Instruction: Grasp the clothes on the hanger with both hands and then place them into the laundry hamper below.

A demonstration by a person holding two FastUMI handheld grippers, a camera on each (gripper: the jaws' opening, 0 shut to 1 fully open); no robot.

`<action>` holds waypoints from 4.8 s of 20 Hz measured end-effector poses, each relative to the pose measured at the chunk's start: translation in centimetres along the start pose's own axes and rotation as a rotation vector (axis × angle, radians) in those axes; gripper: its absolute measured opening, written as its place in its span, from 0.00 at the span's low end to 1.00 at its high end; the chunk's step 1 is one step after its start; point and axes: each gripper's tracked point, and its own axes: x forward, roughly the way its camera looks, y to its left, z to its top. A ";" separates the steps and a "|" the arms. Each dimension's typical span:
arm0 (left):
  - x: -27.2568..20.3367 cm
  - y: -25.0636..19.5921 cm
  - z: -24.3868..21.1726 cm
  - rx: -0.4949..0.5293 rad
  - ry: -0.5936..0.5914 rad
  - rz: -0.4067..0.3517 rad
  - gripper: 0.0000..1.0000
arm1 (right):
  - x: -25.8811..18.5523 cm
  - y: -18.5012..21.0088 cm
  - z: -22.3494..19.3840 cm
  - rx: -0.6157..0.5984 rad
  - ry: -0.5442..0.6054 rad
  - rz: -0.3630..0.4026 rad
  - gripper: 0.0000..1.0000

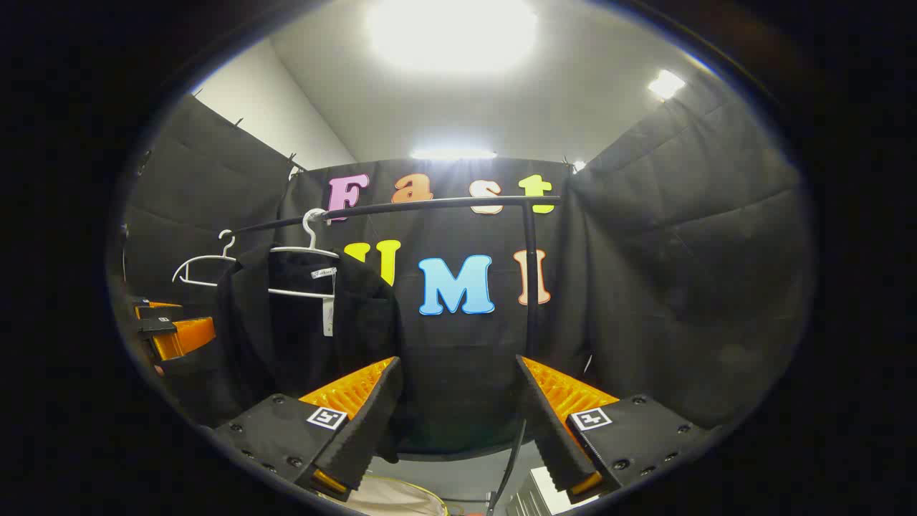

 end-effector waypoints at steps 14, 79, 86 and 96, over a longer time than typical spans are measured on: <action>1.3 0.0 0.8 0.006 -0.037 -0.006 0.98 | 1.0 -0.2 0.0 -0.002 -0.003 -0.009 0.97; 19.9 2.0 -7.1 0.001 0.081 0.317 0.67 | 27.8 22.5 -7.5 0.098 0.135 0.439 0.22; 19.7 2.1 -7.0 0.033 0.084 0.247 0.15 | 26.8 21.1 -5.8 -0.043 0.063 0.419 0.00; 15.8 3.3 -2.0 0.145 0.011 0.262 0.02 | 26.2 16.2 -1.0 -0.126 -0.116 0.320 0.01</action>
